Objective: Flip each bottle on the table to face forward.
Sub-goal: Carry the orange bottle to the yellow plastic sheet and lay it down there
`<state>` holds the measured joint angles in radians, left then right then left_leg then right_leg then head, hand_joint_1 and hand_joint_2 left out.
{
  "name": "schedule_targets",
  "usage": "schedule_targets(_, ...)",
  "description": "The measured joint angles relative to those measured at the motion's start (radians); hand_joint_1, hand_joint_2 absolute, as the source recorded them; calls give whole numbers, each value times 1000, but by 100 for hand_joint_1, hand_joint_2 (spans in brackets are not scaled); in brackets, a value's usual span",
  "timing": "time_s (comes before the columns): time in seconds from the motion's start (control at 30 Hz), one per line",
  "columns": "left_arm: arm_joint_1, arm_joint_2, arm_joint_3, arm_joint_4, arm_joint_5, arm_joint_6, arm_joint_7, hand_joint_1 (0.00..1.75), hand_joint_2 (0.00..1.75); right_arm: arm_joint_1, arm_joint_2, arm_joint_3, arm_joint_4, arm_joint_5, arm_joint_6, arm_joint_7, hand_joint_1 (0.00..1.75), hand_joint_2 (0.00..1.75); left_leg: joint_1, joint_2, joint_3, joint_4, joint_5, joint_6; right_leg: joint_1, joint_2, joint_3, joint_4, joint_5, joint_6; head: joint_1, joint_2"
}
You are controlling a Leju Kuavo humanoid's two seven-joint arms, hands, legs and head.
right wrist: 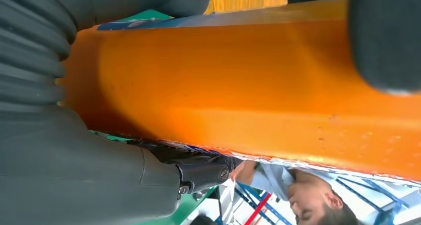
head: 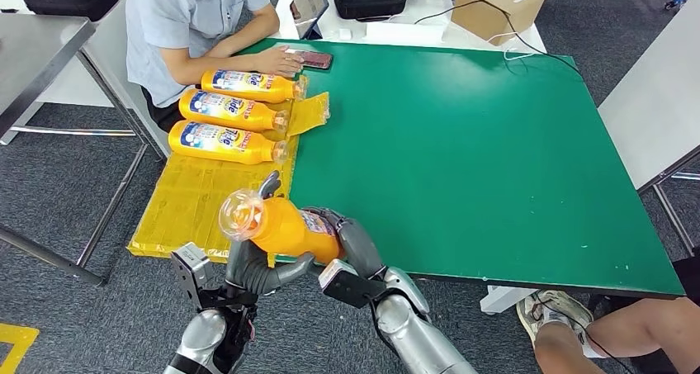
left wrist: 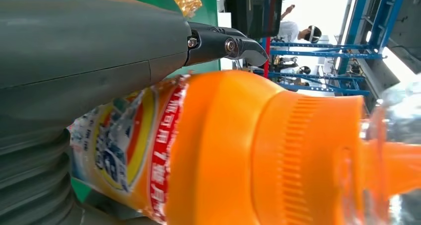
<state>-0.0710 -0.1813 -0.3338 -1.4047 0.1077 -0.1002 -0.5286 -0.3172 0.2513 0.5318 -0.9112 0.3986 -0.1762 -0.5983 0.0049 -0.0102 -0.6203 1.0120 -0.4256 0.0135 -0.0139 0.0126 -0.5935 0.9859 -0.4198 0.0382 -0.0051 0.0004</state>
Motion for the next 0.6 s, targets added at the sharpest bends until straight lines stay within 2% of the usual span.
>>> schedule_targets(0.33,0,0,-18,-10,87,-119,44,0,175,-2,8,9,33,12,-63,-40,175,175,0,0,0,0,0,0,0,0,0,0,0,0,0,0)
schedule_targets(0.53,0,10,-40,-15,41,-107,53,3,175,-4,9,2,36,6,-96,-36,175,175,0,0,0,0,0,0,0,0,0,0,0,0,0,0)
schedule_targets(0.6,-1,12,-46,-14,20,-81,72,90,175,-6,9,2,36,29,-117,-32,175,175,0,0,0,0,0,0,0,0,0,0,0,0,0,0)
